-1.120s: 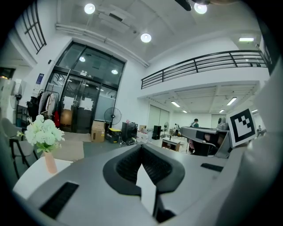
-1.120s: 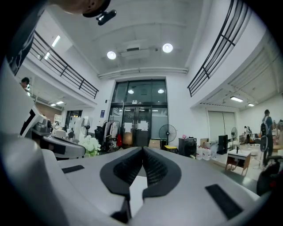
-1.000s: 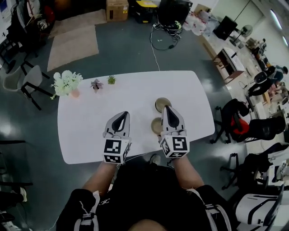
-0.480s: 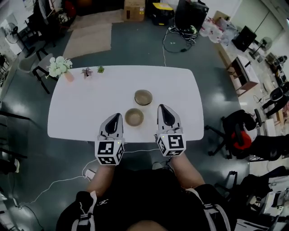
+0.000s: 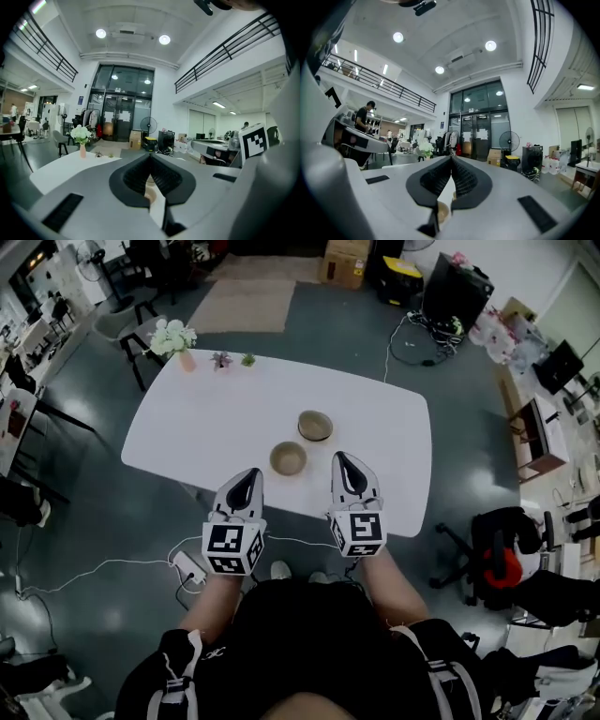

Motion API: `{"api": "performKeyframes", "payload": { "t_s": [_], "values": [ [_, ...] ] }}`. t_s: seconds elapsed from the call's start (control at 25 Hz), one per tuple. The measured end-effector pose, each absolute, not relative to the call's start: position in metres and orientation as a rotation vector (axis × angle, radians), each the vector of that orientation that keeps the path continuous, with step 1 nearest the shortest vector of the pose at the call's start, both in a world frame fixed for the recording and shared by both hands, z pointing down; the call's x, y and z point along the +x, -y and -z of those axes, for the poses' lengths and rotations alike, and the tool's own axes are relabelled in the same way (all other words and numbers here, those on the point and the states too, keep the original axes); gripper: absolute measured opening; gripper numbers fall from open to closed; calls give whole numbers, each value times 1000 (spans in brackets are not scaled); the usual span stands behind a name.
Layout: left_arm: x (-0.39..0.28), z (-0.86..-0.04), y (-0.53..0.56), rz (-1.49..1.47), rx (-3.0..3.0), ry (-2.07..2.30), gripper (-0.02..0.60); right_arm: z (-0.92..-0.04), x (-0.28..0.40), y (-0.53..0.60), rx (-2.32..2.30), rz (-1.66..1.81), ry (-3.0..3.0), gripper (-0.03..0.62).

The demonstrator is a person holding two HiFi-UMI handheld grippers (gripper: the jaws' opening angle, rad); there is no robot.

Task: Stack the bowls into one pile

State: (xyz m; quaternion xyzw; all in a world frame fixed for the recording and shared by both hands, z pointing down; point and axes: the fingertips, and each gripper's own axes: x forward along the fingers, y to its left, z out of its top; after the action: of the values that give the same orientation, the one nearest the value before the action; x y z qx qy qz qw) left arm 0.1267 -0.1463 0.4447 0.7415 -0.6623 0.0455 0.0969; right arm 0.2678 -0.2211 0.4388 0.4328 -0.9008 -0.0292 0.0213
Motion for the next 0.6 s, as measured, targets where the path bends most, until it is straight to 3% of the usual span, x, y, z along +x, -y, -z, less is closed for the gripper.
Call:
{"api": "performKeyframes", "payload": {
  "t_s": [0.16,0.24,0.6],
  "values": [
    [119,-437,135,-130,2176,2034,14,-449,244,215,1169,99,2836,27],
    [113,-434,134,-137,2174,2063,14,-463,224,215,1016,72,2841,141],
    [66,-442,117,-130,2045,2156,14,-573,141,204,513,152,2543,187]
  ]
}}
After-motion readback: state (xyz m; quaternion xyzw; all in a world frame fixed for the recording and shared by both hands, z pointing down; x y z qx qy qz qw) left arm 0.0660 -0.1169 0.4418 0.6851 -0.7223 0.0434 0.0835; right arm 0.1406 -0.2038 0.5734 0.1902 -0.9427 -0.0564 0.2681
